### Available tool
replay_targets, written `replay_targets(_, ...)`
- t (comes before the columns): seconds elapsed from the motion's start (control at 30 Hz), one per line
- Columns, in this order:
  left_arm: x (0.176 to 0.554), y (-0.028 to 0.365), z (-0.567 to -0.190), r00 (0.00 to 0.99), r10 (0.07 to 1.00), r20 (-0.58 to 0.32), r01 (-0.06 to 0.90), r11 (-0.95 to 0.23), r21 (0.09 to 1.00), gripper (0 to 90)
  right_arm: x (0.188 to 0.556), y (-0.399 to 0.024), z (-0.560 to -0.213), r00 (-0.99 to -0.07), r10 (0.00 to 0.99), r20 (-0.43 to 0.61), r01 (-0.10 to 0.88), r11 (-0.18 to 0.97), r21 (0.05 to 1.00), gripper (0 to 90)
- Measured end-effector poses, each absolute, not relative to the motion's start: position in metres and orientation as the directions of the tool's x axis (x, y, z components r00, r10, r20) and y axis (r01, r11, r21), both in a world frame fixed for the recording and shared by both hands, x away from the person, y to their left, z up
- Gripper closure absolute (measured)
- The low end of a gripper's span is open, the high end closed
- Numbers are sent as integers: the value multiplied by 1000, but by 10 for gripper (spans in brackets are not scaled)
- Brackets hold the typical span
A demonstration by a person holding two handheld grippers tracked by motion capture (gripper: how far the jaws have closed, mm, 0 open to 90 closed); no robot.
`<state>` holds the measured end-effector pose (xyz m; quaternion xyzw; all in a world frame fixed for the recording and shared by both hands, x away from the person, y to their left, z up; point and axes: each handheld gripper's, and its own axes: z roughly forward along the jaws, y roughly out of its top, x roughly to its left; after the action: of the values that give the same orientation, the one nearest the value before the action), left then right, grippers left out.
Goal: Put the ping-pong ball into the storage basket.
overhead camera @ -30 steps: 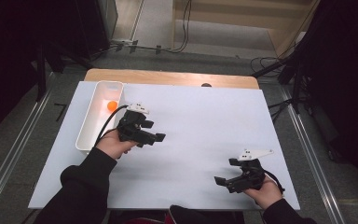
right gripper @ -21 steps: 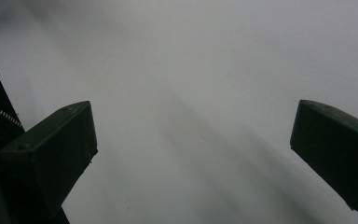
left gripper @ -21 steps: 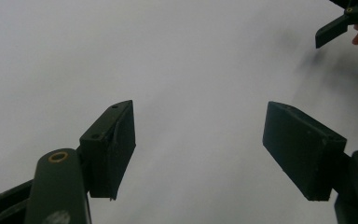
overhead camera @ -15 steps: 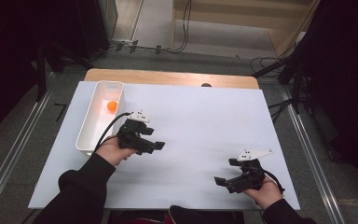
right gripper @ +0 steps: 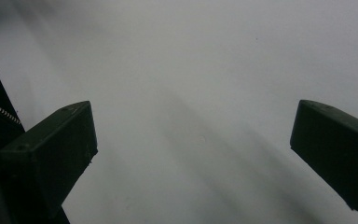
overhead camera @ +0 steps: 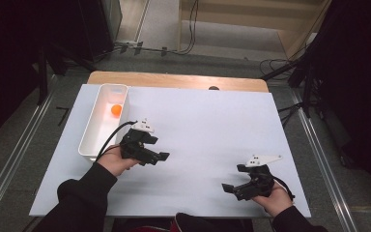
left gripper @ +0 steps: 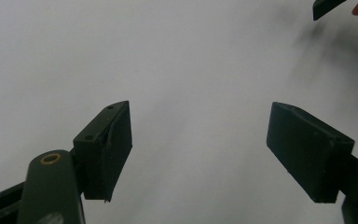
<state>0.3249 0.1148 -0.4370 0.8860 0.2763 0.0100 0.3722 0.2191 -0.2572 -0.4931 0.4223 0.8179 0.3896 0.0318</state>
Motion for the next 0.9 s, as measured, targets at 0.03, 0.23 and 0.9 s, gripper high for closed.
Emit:
replay_targets(0.03,324,115,-437,849,493,-188,480,-575,662,227,219,-257,-493,-642,715,277,666,340,664,0)
replay_targets(0.23,320,117,-441,859,477,-188,470,-586,661,227,219,-257,-493,-641,716,275,666,341,664,0)
replay_targets(0.9,305,127,-450,876,448,-176,446,-618,647,226,219,-257,-494,-642,717,272,665,343,664,0)
